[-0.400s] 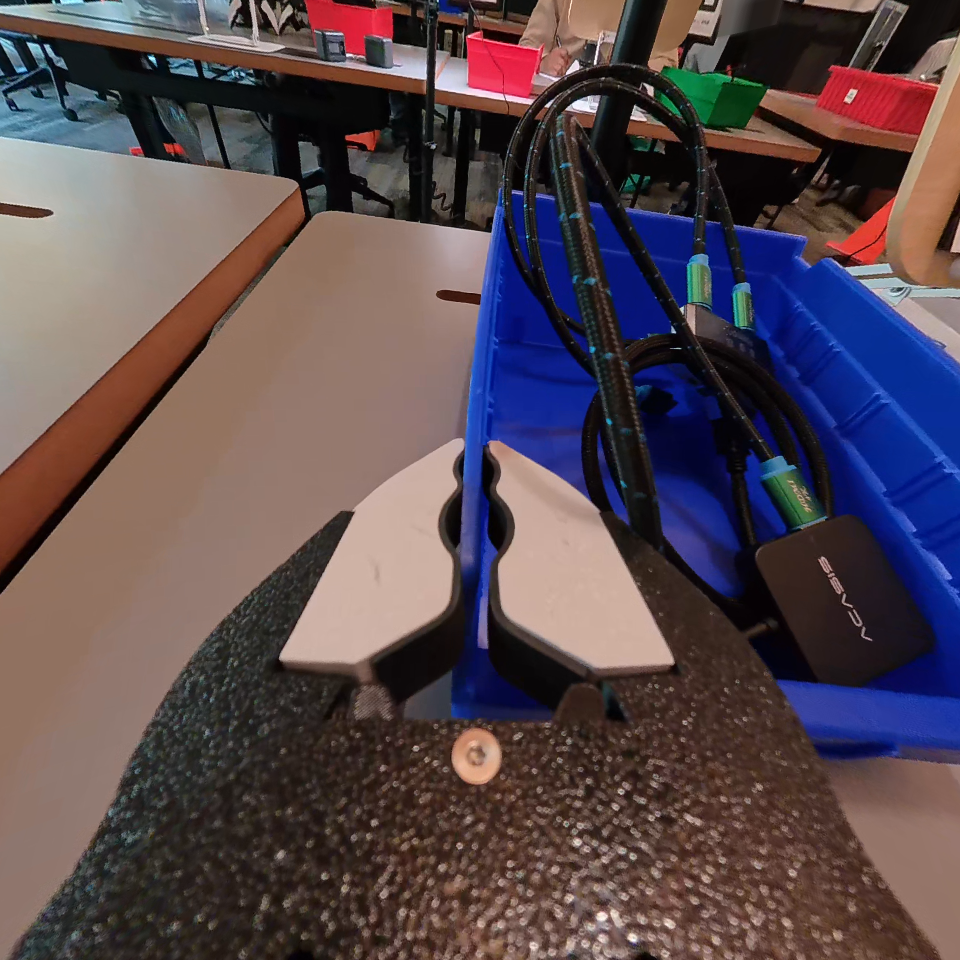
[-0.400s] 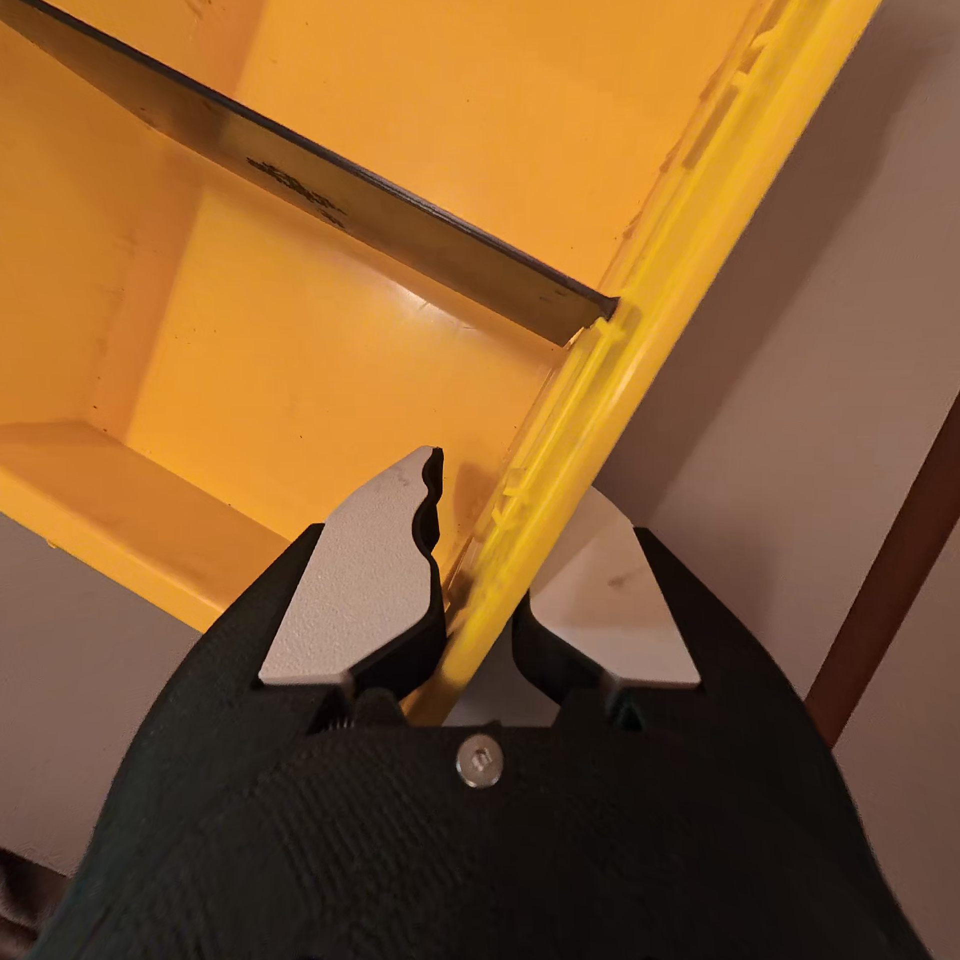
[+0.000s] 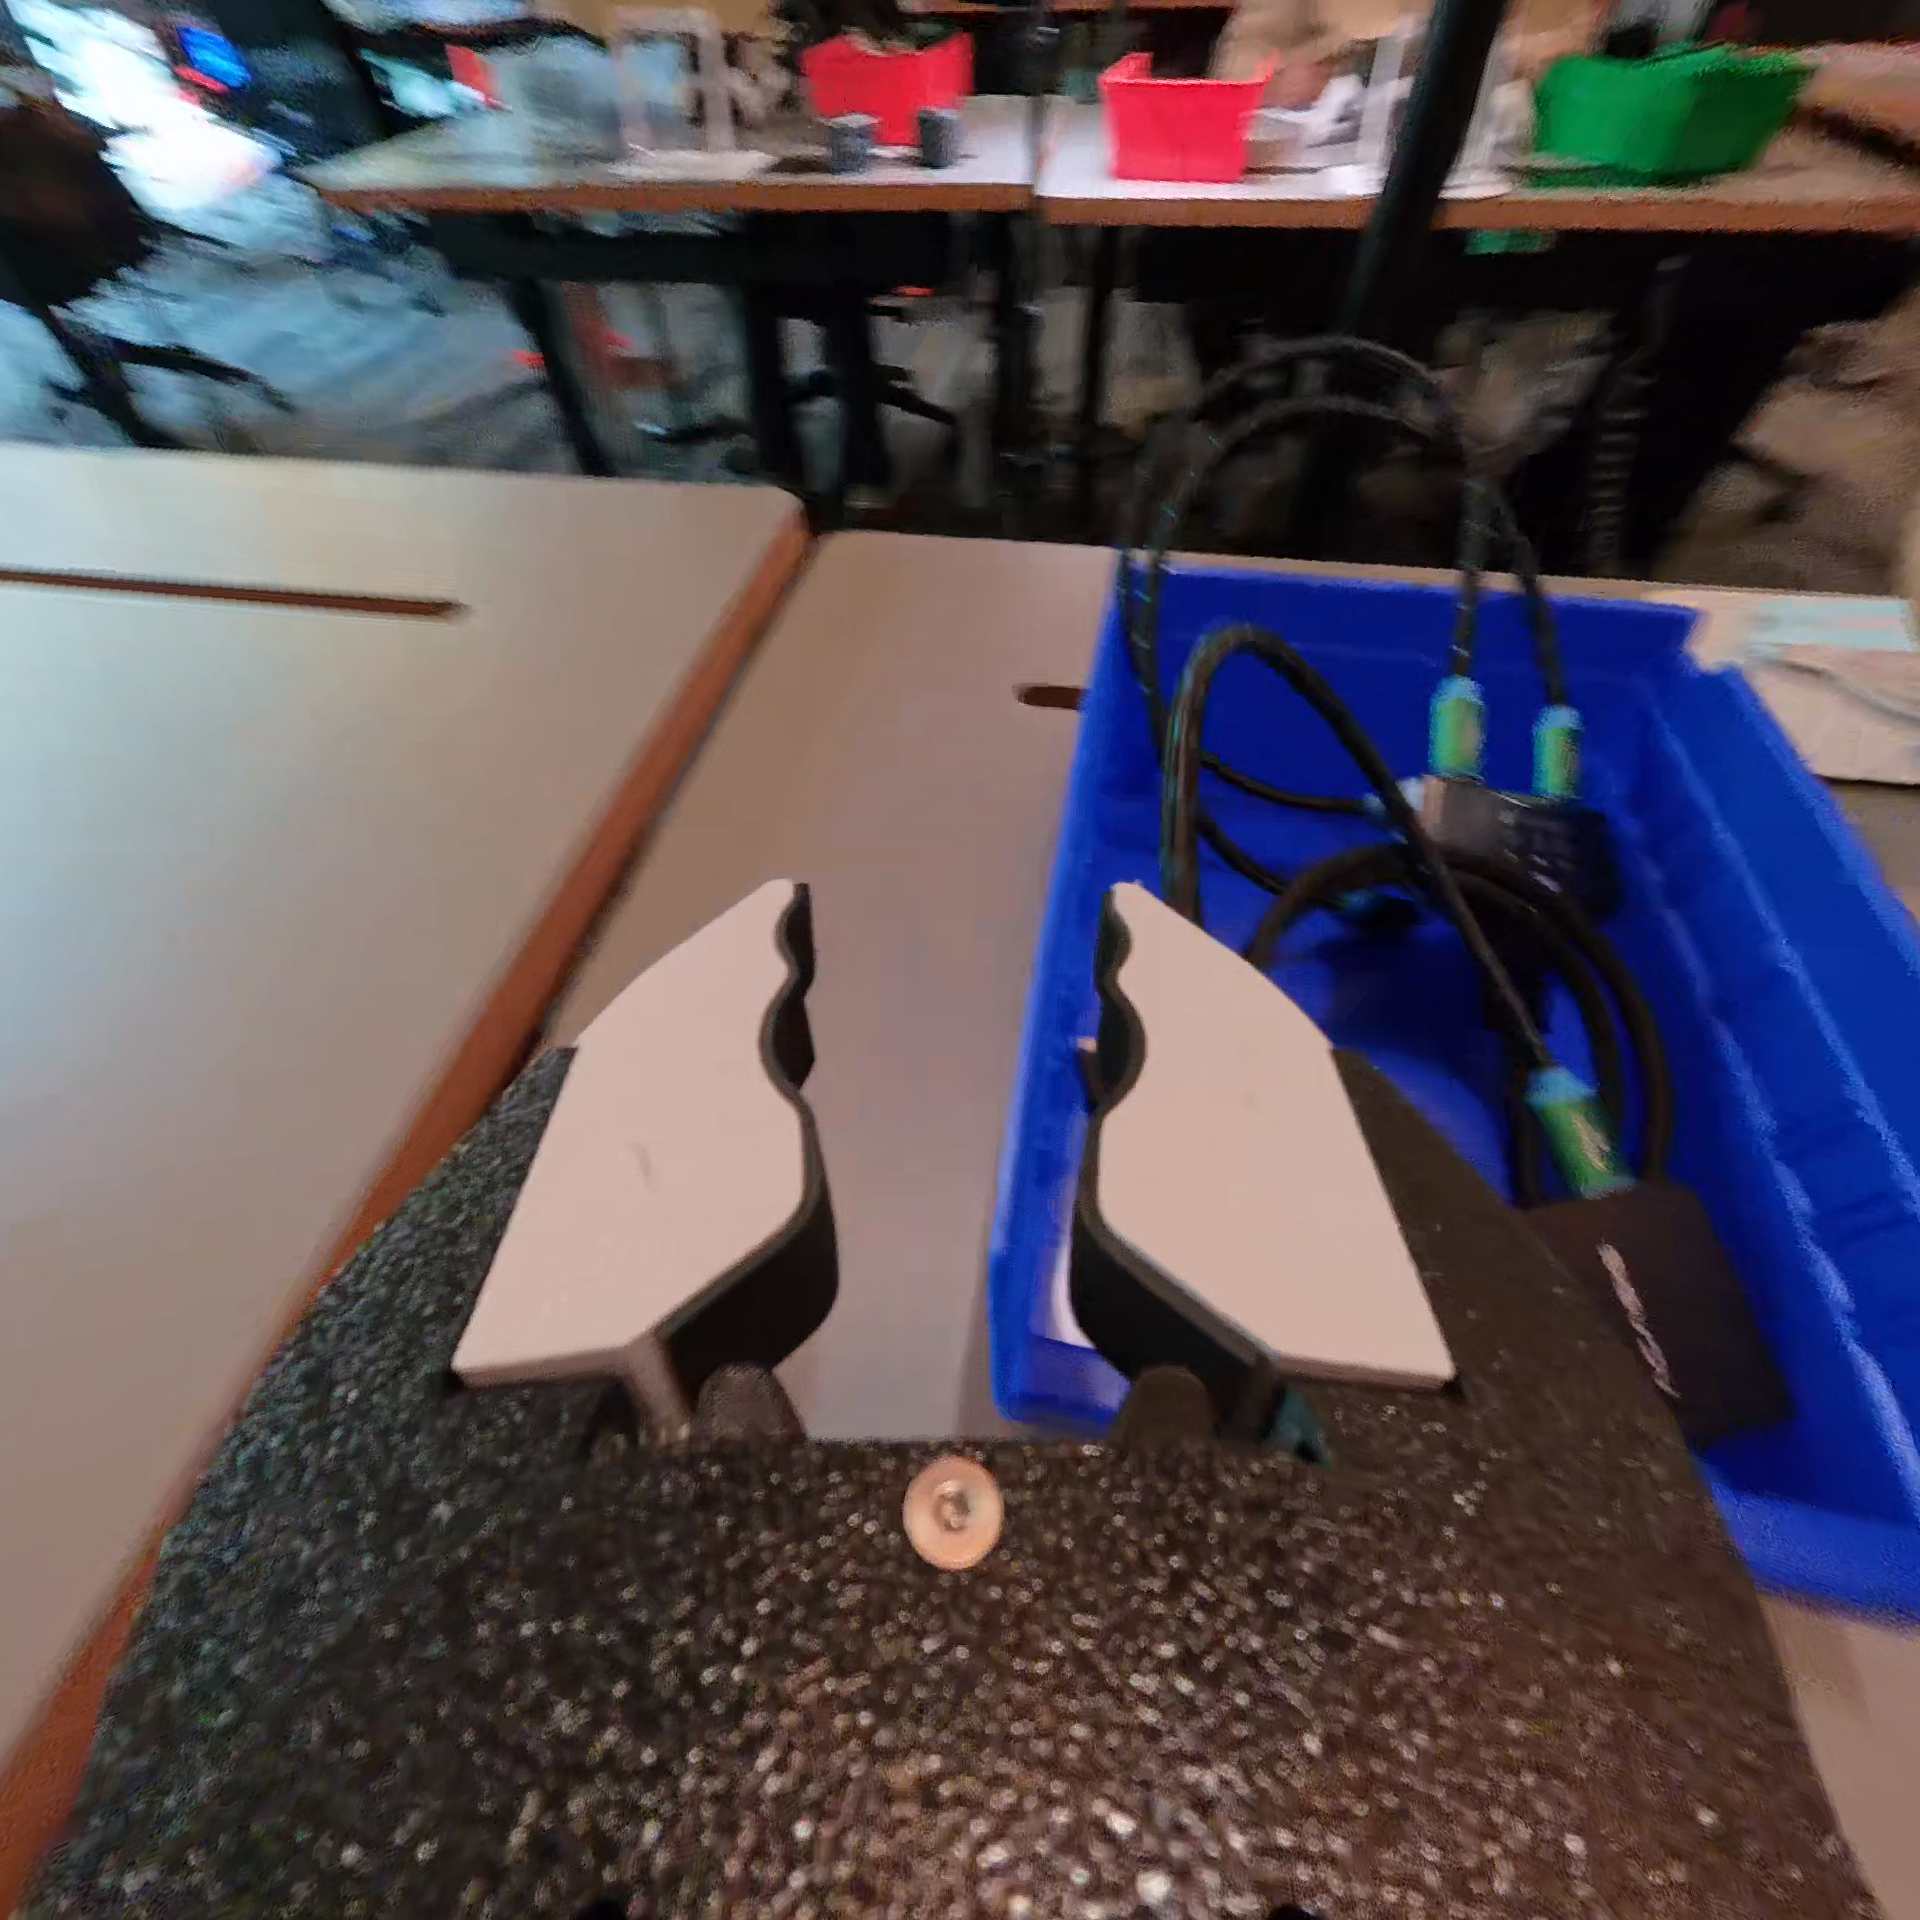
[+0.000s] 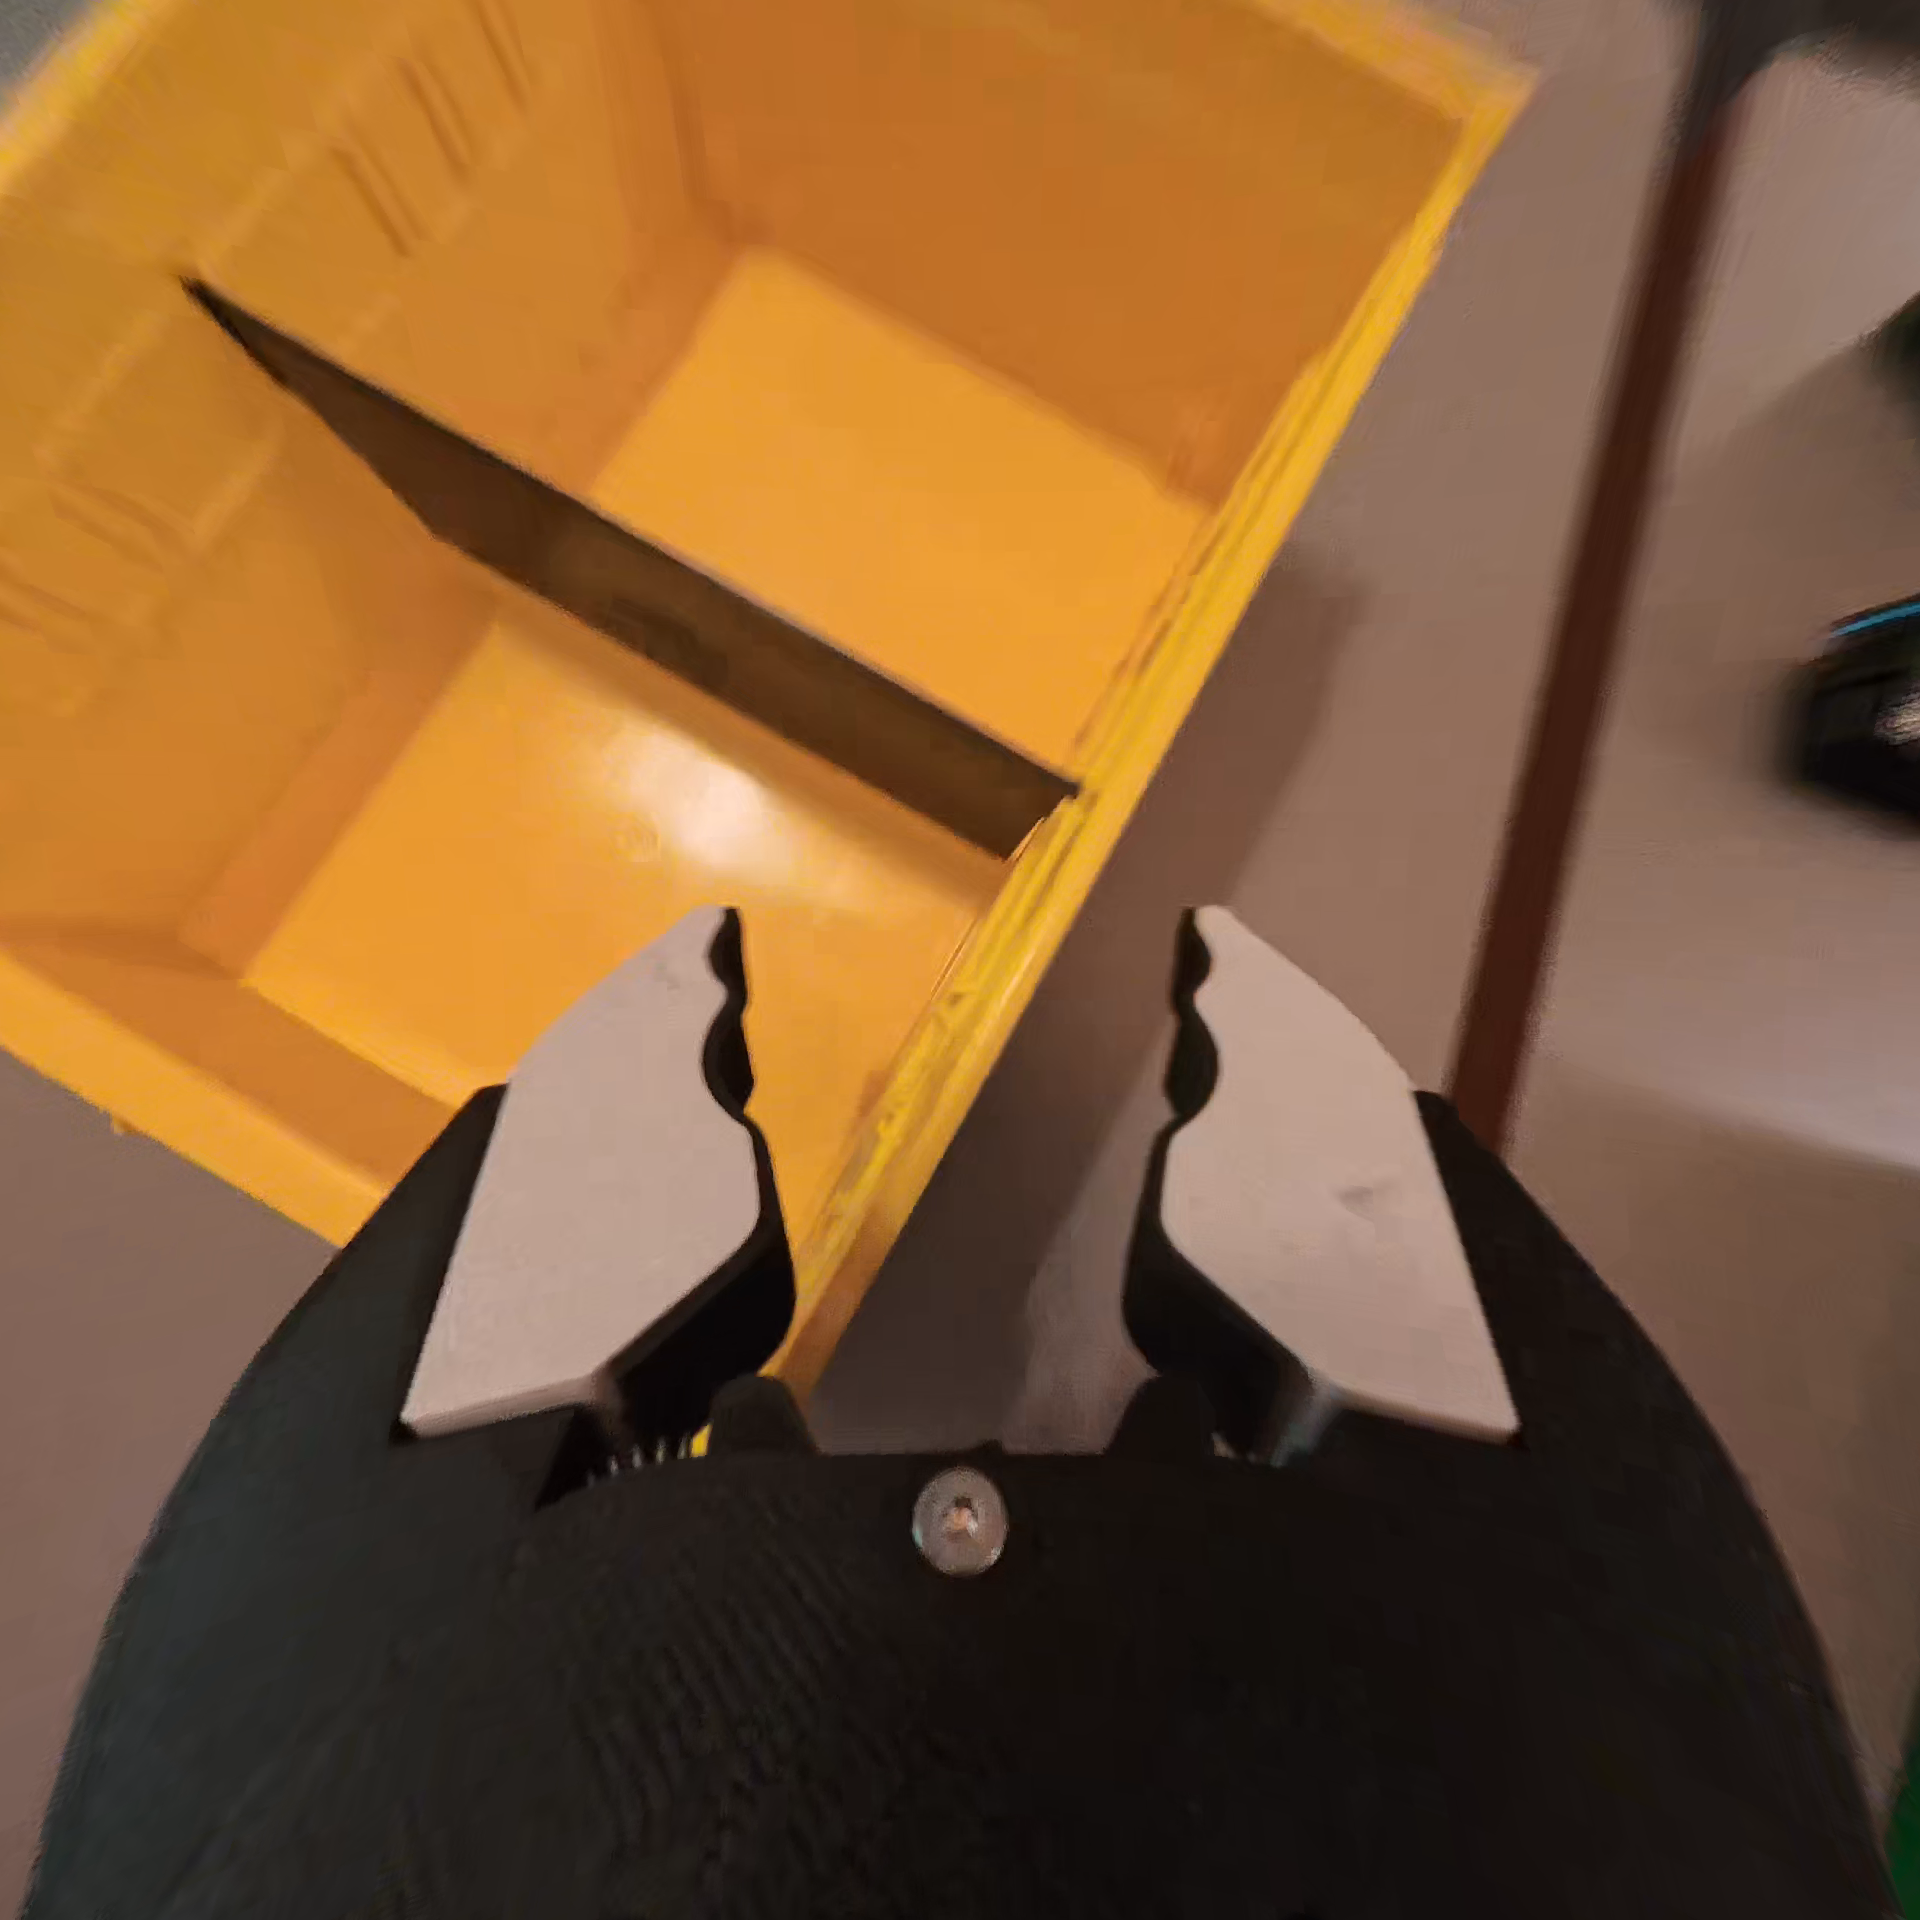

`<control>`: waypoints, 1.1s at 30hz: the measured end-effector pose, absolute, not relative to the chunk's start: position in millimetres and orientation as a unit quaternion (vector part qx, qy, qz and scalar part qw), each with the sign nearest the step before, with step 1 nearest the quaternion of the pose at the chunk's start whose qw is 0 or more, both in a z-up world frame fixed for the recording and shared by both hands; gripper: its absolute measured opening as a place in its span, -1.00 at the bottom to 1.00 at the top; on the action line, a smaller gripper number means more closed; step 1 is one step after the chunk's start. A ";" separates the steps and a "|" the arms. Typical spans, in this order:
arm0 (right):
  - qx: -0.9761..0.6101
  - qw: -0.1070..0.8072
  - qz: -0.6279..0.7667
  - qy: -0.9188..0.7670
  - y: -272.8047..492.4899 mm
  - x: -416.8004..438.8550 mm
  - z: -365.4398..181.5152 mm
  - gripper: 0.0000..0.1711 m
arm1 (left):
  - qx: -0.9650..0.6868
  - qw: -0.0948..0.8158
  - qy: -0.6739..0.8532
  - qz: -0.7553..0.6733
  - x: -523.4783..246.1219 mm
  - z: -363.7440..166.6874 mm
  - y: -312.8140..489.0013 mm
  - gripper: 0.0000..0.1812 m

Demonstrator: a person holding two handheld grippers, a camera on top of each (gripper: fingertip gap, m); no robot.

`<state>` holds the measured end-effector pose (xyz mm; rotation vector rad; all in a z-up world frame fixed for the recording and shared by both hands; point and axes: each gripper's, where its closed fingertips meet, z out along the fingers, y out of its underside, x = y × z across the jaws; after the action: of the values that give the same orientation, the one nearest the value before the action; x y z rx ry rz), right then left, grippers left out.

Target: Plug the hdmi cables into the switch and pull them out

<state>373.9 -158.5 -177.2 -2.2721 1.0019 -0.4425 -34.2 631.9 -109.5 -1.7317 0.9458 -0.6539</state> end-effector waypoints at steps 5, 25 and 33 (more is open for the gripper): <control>-0.816 0.407 -0.266 0.313 -119.5 345.4 -101.2 0.13 | -0.667 0.573 0.433 -0.199 -11.4 -43.4 609.9 -0.26; -0.847 0.499 -0.176 0.044 55.3 200.3 -136.6 -0.06 | -0.761 0.099 0.614 -0.184 35.7 -204.5 486.8 -0.24; -0.842 0.503 -0.182 0.065 40.7 210.9 -135.3 -0.08 | -0.808 0.078 0.550 -0.197 58.5 -217.8 499.2 -0.47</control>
<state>210.9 40.7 -135.3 -2.0335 0.1577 -0.4390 58.5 499.2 -217.8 -2.4208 1.6462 -0.5893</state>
